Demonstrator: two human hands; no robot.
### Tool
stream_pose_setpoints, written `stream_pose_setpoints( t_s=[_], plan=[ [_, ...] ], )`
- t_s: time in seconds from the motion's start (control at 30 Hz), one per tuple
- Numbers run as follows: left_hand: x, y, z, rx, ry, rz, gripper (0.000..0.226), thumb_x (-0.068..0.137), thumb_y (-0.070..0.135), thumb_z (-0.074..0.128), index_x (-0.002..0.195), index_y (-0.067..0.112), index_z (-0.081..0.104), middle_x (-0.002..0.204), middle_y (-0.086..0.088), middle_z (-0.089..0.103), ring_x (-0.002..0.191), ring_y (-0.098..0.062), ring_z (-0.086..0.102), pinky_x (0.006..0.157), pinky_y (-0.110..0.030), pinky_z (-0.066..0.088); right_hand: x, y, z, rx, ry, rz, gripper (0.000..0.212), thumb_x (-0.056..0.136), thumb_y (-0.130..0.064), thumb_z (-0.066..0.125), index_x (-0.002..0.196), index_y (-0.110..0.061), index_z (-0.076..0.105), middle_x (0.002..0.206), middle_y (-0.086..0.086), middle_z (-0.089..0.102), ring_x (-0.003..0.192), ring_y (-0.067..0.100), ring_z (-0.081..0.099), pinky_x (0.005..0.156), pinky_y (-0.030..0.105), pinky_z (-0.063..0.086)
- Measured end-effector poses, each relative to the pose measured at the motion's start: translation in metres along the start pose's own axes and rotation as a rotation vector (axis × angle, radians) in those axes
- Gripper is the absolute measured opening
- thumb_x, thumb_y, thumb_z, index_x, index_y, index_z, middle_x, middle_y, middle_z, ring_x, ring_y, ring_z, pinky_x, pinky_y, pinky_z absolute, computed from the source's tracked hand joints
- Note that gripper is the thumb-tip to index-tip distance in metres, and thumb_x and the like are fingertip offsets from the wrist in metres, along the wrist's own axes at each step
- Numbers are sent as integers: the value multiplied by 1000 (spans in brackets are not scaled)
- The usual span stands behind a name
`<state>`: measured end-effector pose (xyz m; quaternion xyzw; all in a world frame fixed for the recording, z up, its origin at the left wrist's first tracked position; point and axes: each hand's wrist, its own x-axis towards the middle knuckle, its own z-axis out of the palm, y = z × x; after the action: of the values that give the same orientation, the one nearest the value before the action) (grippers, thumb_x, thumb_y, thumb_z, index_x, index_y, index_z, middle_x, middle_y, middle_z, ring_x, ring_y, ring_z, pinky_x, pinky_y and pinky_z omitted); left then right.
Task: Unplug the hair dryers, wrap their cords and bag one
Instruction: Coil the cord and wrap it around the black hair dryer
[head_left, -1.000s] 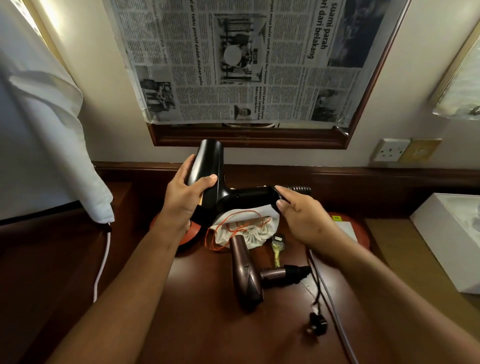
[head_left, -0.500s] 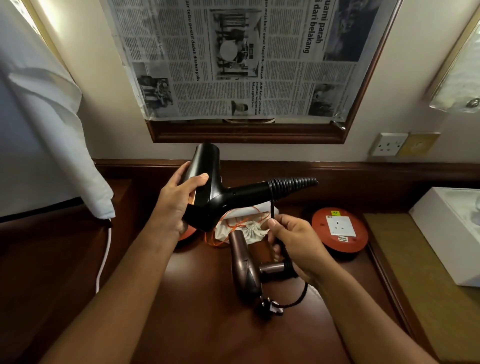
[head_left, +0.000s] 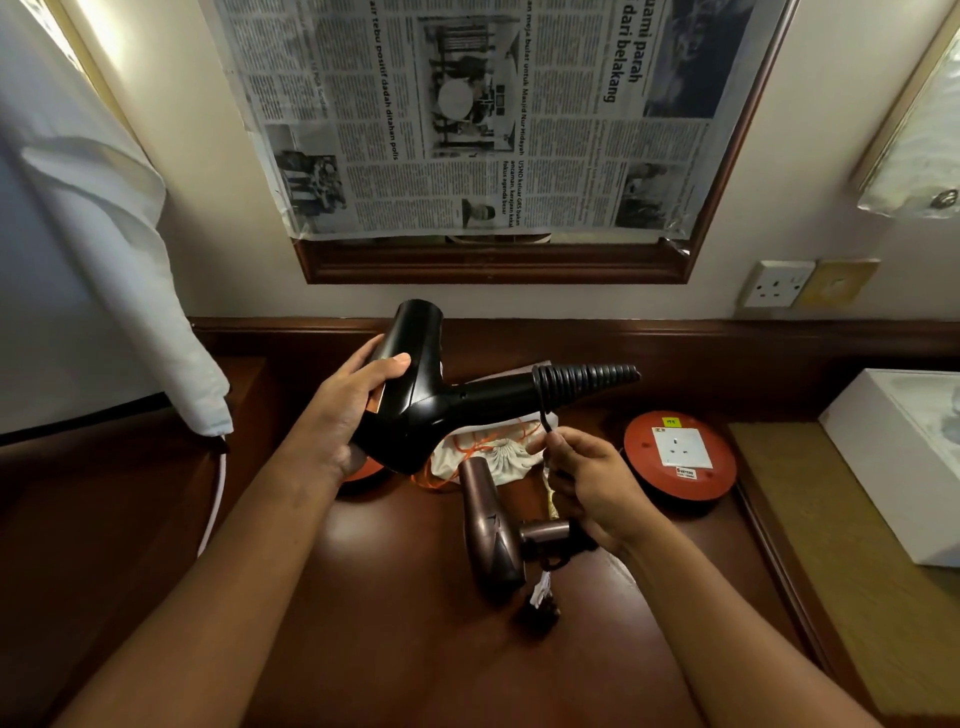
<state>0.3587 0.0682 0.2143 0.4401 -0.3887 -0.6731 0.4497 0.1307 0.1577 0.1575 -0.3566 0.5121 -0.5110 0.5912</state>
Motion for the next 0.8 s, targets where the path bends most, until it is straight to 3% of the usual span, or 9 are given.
stream_pose_setpoints(
  t_s=[0.13,0.27,0.37,0.47,0.53,0.6,0.73,0.8],
  plan=[
    [-3,2,1,-34,-116,-33,46,74,21,62,119,25,62,99,-10,72,82,-22,70,66,-31,58,7,6,0,-137,39,-30,45,90,-47,51,74,-5,57,54,2,27,42,11,22,38,18,19],
    [-3,3,-3,-3,-165,-73,53,76,19,67,127,27,58,118,-13,66,100,-28,66,84,-39,56,8,11,-5,-295,78,-20,56,78,-57,54,69,-2,53,49,1,32,39,9,26,36,19,24],
    [-4,3,-6,10,-203,-97,53,78,18,65,130,26,56,127,-15,60,105,-29,63,88,-39,53,8,6,-11,-255,24,-13,43,87,-42,54,75,-1,54,52,2,27,41,8,23,37,19,22],
    [-6,1,-6,41,-234,-105,52,78,19,60,129,27,57,125,-16,61,100,-26,64,76,-32,58,12,0,-25,-304,-26,65,24,98,-13,46,81,-5,60,58,3,30,46,11,24,44,26,19],
    [-6,0,-8,63,-253,-109,53,78,18,61,130,27,57,125,-16,61,96,-24,66,69,-29,58,13,-7,-31,-402,-3,104,20,94,-3,50,79,-9,62,62,4,42,51,12,37,47,24,29],
    [-6,0,-10,69,-272,-117,57,77,18,65,133,27,54,129,-17,59,97,-24,65,68,-28,57,10,-16,-37,-423,43,176,17,90,-2,56,74,-8,61,67,5,55,57,12,51,51,21,44],
    [-5,-1,-13,126,-348,-129,59,78,22,60,136,27,51,136,-22,53,104,-30,60,77,-32,58,7,-37,-53,-741,-155,-169,4,82,0,66,82,-4,67,78,13,66,70,21,63,62,28,52],
    [-7,-1,-13,133,-388,-131,60,79,21,59,137,25,50,136,-22,53,103,-30,60,79,-31,58,14,-46,-52,-913,-108,-187,4,79,-11,74,77,-12,71,73,6,69,66,15,65,59,25,52]
  ],
)
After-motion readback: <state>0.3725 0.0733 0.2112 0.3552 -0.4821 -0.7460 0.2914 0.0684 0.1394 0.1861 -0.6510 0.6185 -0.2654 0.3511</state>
